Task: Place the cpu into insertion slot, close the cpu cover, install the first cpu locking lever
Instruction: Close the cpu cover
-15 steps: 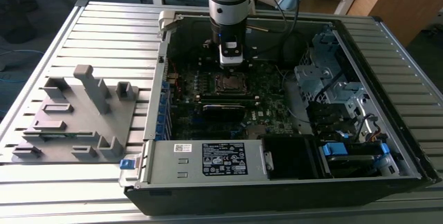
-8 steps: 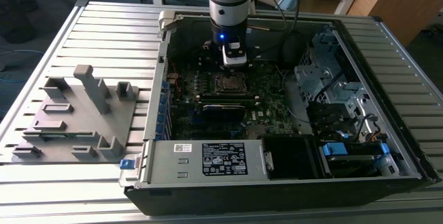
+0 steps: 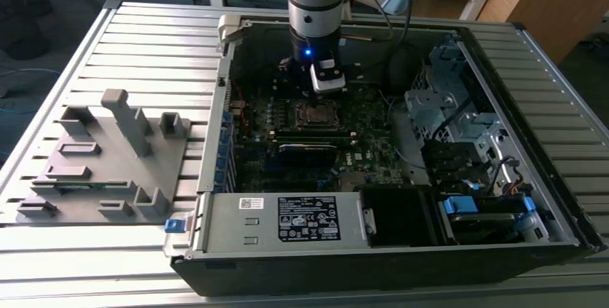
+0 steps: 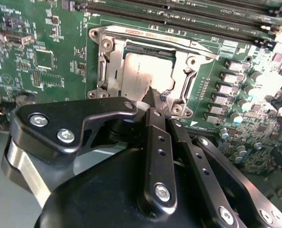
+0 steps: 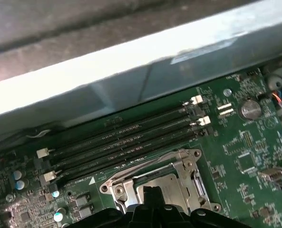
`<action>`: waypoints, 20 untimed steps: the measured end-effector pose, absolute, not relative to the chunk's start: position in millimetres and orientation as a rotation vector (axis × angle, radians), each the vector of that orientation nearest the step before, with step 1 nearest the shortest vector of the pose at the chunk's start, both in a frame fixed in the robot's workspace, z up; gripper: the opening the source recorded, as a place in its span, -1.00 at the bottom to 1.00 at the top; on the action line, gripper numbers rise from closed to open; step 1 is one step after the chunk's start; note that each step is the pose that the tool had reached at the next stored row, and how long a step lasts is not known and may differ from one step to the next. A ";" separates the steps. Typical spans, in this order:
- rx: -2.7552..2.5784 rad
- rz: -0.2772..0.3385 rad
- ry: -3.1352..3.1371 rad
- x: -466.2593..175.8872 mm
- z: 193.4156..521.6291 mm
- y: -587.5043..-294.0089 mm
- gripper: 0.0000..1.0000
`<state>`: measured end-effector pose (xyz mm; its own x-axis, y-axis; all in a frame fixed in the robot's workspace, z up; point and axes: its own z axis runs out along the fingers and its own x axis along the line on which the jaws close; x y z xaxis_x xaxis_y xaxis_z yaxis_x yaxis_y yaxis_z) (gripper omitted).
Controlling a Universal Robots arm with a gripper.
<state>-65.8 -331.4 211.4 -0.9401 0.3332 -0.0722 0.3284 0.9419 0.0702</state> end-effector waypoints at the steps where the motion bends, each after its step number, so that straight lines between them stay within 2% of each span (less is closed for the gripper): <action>1: 0.500 0.088 3.016 -65.7 211.3 -331.4 -0.80; 20: 0.474 0.084 3.020 -65.5 211.1 -331.4 -0.80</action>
